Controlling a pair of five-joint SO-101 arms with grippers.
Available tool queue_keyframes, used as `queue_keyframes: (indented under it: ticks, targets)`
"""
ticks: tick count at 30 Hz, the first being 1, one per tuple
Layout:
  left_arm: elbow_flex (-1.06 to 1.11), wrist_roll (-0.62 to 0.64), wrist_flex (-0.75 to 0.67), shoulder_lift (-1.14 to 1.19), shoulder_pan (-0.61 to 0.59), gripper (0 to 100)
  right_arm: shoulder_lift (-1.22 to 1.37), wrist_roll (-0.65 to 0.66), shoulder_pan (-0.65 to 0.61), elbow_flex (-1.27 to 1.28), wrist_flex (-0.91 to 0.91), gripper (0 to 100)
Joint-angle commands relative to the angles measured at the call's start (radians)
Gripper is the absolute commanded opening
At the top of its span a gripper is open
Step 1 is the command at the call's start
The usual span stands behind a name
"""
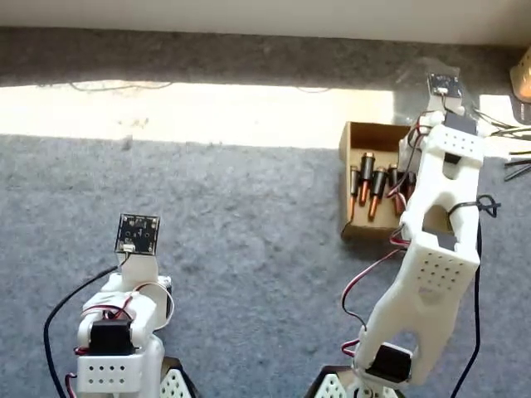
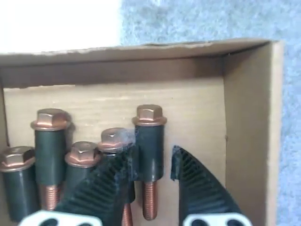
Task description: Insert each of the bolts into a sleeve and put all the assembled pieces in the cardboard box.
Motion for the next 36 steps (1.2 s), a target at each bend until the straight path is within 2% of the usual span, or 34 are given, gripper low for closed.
queue_keyframes:
  ticks: [1,4,12,17,20,25,30,36]
  targets:
    - [0.022,0.000,0.006,-0.005,-0.012,1,-0.025,0.006,0.005,-0.056,0.012,9.6]
    - [0.022,0.000,0.006,-0.005,-0.012,1,-0.031,0.006,-0.001,-0.097,0.076,9.5]
    - [0.022,0.005,0.005,-0.007,-0.012,1,-0.125,0.006,-0.076,-0.394,0.381,8.9]
    - [0.022,0.097,0.005,-0.005,-0.016,1,-0.189,0.006,-0.157,-0.610,0.552,0.3]
    - [0.022,0.100,0.009,-0.004,-0.016,1,-0.236,0.005,-0.177,-0.694,0.555,0.5]
    - [0.022,0.100,0.009,-0.004,-0.015,1,-0.335,-0.003,-0.200,-0.680,0.555,0.5]
    - [0.022,0.100,0.009,-0.004,-0.015,1,-0.506,-0.104,-0.231,-0.633,0.555,0.5]
    - [0.022,0.100,0.009,-0.004,-0.015,1,-0.737,-0.112,-0.266,-0.501,0.555,0.5]
